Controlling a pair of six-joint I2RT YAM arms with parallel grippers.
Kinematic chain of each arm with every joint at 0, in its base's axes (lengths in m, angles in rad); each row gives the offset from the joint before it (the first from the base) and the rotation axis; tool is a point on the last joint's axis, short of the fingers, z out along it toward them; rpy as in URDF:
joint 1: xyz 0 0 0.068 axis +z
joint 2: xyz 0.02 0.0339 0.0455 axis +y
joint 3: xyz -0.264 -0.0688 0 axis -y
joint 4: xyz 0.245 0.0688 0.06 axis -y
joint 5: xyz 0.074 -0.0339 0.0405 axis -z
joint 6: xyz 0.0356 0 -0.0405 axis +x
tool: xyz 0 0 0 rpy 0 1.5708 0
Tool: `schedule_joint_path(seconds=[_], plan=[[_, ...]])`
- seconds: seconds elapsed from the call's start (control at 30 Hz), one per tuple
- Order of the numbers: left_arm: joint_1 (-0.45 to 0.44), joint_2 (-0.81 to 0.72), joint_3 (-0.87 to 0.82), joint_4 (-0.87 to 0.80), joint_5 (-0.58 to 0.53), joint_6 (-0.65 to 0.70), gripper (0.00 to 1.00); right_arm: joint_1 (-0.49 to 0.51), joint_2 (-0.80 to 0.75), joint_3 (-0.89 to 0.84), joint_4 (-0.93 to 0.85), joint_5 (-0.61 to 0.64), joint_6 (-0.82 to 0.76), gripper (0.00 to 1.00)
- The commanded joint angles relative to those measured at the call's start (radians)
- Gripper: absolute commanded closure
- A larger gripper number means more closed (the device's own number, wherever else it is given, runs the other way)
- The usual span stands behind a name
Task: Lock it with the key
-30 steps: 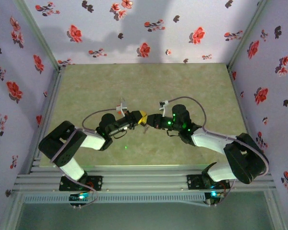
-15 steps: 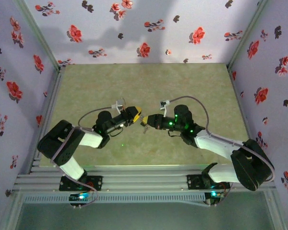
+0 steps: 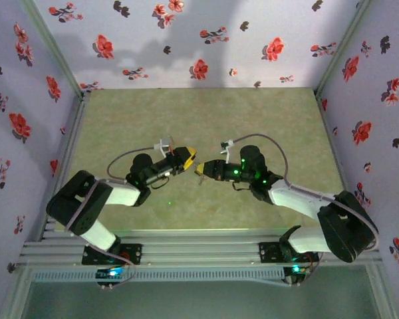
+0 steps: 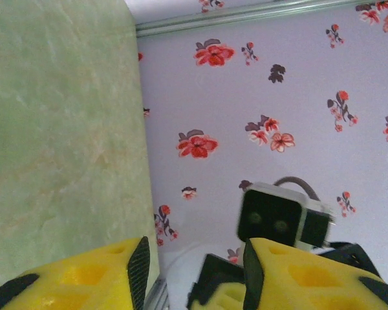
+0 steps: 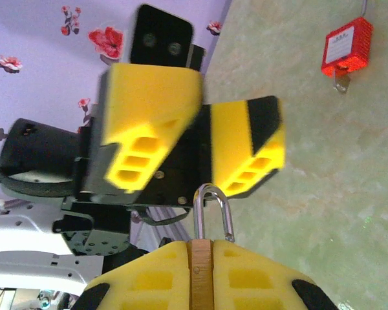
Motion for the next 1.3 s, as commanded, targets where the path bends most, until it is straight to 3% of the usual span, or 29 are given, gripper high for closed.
schedule_joint_path(seconds=[0.0,0.6,1.27], plan=[[0.0,-0.046,-0.016,0.007,0.045,0.027,0.54,0.0,0.025,0.01,0.055,-0.036,-0.001,1.0],[0.016,-0.042,-0.06,-0.005,0.12,0.058,0.59,-0.001,0.018,0.018,0.051,-0.055,-0.003,1.0],[0.013,-0.09,-0.11,-0.007,0.155,0.077,0.71,-0.001,0.027,0.014,0.051,-0.039,-0.007,1.0]])
